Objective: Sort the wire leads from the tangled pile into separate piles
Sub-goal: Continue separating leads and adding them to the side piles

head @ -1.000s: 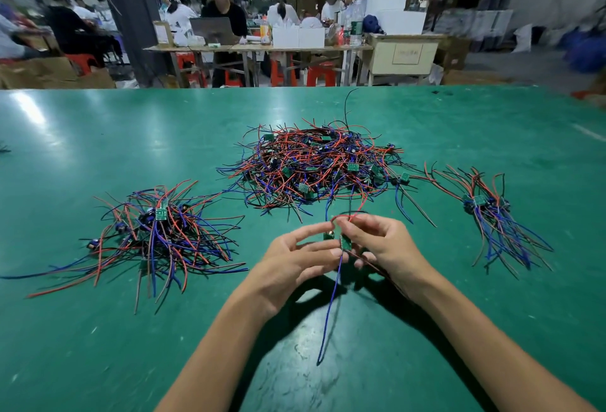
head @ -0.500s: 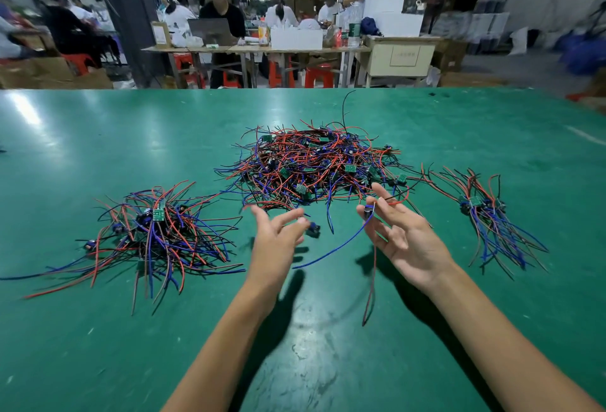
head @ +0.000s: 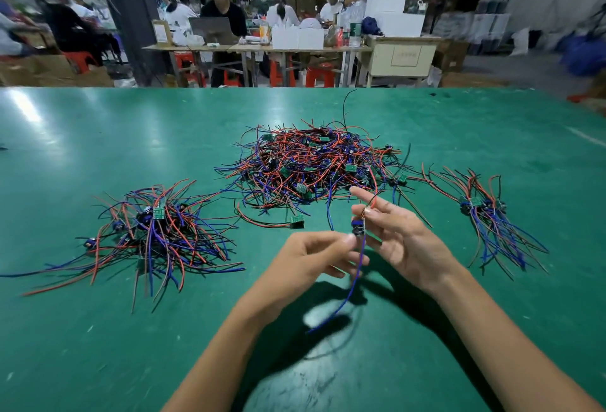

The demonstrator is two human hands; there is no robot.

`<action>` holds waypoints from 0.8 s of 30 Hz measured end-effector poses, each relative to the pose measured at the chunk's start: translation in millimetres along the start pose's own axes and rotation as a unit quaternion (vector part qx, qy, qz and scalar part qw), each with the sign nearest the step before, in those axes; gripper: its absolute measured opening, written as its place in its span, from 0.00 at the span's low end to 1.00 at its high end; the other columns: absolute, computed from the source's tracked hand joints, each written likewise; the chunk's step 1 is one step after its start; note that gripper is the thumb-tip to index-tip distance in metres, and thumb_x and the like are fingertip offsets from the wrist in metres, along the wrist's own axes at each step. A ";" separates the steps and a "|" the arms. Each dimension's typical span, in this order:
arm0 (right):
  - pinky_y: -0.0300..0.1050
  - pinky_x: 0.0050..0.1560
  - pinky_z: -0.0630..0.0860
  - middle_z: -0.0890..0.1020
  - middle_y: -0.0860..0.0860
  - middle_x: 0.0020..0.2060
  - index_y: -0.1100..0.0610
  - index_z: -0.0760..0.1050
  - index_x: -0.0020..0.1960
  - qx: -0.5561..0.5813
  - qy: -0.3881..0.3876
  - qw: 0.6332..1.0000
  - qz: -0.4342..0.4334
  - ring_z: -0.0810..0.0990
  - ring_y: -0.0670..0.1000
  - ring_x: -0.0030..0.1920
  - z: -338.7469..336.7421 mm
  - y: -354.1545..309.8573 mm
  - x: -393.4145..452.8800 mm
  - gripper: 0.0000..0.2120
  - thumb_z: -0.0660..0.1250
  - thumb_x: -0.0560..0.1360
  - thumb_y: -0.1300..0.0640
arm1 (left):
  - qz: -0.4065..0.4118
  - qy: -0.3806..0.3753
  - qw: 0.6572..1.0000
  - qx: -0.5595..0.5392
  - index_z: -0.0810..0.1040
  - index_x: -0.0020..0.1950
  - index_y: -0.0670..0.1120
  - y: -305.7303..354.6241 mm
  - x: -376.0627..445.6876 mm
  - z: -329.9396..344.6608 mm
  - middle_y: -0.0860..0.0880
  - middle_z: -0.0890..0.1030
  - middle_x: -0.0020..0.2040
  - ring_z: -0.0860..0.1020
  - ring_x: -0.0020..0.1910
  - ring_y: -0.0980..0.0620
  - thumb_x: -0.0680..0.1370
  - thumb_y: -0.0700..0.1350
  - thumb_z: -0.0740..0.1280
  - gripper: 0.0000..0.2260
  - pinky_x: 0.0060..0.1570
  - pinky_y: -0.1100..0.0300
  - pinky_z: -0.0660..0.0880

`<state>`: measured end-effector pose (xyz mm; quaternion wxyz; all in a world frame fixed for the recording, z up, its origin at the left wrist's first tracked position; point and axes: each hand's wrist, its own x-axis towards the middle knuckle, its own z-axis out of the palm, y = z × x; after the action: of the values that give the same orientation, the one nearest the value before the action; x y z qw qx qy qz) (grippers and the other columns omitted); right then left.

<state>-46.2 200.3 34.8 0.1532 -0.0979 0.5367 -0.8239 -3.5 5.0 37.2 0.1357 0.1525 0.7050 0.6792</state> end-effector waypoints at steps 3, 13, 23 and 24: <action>0.35 0.49 0.78 0.85 0.51 0.51 0.48 0.80 0.65 -0.057 0.008 0.998 -0.012 0.82 0.44 0.48 2.7 -0.7 -0.5 0.21 0.71 0.72 0.56 | 0.007 0.055 0.998 0.000 0.84 0.56 0.40 -6.7 -0.5 5.5 0.44 0.86 0.43 0.81 0.37 0.50 0.78 0.43 0.71 0.09 0.43 0.61 0.77; 0.40 0.46 0.82 0.86 0.57 0.52 0.52 0.85 0.54 -0.051 0.062 0.996 -0.045 0.86 0.51 0.44 6.3 4.8 0.1 0.11 0.73 0.72 0.56 | 0.013 0.166 0.986 0.020 0.86 0.49 0.45 -12.3 4.1 -0.1 0.49 0.87 0.42 0.82 0.40 0.58 0.76 0.38 0.73 0.04 0.42 0.69 0.75; 0.45 0.38 0.82 0.85 0.57 0.40 0.61 0.74 0.65 -0.064 0.155 0.984 -0.064 0.85 0.53 0.38 8.8 15.3 0.8 0.23 0.75 0.72 0.65 | 0.014 0.194 0.978 0.078 0.87 0.49 0.45 -15.9 3.9 -4.0 0.49 0.87 0.38 0.78 0.33 0.59 0.76 0.41 0.74 0.03 0.39 0.70 0.74; 0.44 0.37 0.82 0.85 0.57 0.39 0.61 0.75 0.64 -0.063 0.172 0.981 -0.067 0.85 0.52 0.37 9.4 16.9 0.9 0.22 0.75 0.72 0.66 | 0.001 0.184 0.980 0.070 0.87 0.49 0.45 -16.0 4.0 -2.6 0.47 0.87 0.38 0.76 0.32 0.58 0.76 0.41 0.74 0.04 0.37 0.69 0.74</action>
<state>-41.4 185.6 23.1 -0.0034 0.0005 0.5984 -0.8012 -8.8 3.7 21.4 -0.0084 0.0345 0.7634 0.6449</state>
